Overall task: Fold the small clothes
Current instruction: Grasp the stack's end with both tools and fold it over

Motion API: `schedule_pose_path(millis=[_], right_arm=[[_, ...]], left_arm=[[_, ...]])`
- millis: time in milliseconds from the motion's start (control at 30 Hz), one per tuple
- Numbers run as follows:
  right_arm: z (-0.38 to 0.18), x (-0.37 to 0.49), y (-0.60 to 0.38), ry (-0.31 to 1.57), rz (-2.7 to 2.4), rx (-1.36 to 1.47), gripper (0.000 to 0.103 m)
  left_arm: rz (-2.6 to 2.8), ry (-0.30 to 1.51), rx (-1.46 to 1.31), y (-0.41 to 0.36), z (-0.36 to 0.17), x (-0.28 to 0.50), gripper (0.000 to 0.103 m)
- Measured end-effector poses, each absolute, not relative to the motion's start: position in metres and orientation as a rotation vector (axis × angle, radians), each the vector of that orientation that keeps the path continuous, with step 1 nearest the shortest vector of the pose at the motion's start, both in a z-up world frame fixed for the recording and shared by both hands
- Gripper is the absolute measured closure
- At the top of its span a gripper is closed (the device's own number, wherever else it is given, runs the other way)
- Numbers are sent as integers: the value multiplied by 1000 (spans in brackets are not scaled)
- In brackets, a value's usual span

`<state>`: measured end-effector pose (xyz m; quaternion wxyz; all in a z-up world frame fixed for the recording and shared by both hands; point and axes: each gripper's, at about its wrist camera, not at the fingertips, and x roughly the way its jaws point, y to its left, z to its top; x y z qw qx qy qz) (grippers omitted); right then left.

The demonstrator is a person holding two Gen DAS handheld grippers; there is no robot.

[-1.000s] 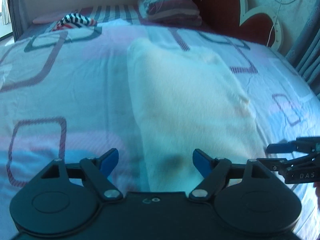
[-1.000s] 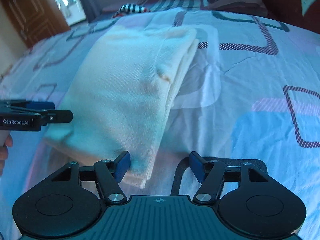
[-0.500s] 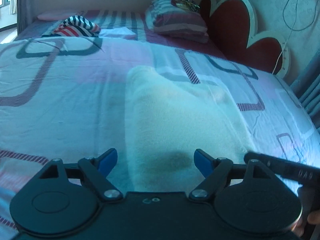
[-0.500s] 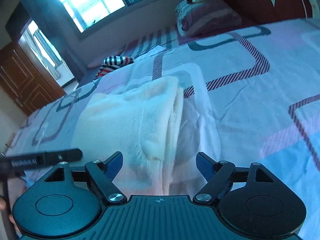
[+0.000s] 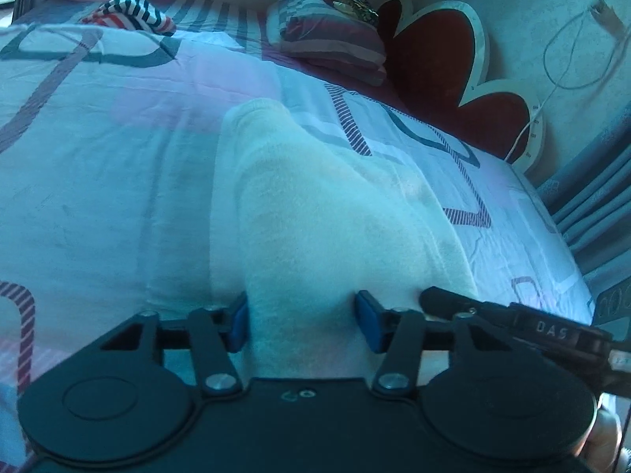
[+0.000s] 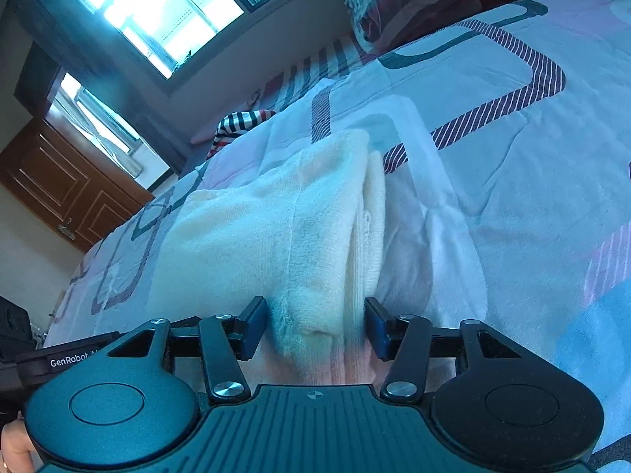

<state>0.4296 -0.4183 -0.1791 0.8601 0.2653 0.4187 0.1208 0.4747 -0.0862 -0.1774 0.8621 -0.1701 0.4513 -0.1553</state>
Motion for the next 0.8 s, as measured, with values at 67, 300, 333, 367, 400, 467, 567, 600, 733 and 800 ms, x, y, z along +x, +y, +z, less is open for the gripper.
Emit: schedule_pose_path(millis=[67,300,333,367,400,467,567,600,733,800], right_arm=[[-179,431,-414,875,246,538,51],[-166,420,-399,845,212,512,70],[-164,418,-397,836,211,509,70],[-161,417,-396,826,214,509,70],[-158,417,-393,816,221,506,70],[-150,413,-389,797,231,499,70],[-138,411,-379,779,253,492,70],[-134,409,-374,774,256,486,70],[-118,404,-353,757,270,486,70],[-110,401,-340,749,276,479,70]], left_arm=[[-321,944,-355,-89,-177,475,59],[-280,896,-235,-109,-160,466,74],[-280,885,-221,-111,-157,464,74],[-283,875,-219,-112,-155,462,74],[-289,867,-218,-112,-152,461,75],[-301,859,-213,-112,-146,458,75],[-319,848,-199,-112,-137,453,75],[-323,841,-192,-111,-133,450,75],[-324,815,-185,-96,-119,439,75],[-326,806,-191,-82,-112,433,75]])
